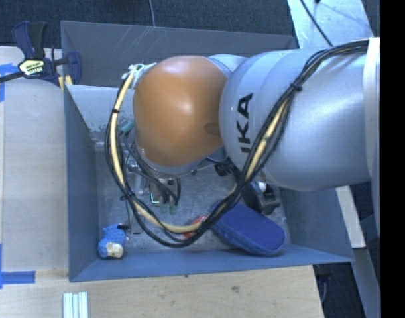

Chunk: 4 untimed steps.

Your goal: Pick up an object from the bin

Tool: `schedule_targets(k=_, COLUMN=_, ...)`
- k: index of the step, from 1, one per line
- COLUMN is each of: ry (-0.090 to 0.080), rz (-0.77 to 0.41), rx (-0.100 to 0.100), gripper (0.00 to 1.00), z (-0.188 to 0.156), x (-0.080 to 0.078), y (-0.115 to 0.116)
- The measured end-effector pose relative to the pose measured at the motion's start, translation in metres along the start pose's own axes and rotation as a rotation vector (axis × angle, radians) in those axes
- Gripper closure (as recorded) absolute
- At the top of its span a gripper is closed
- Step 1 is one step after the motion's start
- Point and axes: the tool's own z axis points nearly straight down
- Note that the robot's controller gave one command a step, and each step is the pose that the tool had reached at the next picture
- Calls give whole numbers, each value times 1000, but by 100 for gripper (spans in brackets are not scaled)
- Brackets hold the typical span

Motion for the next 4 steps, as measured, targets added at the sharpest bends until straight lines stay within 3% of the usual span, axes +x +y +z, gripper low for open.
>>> schedule_targets(k=1, ry=1, rz=-235, rx=2, gripper=0, z=158, x=-8, y=-8)
schedule_targets(k=2, ry=-3, rz=-232, rx=2, gripper=100, z=155, x=-10, y=-9)
schedule_targets(k=3, ry=-5, rz=-232, rx=-1, gripper=0, z=154, x=-10, y=-7)
schedule_targets(k=4, ry=-4, rz=-232, rx=1, gripper=100, z=155, x=-10, y=-8)
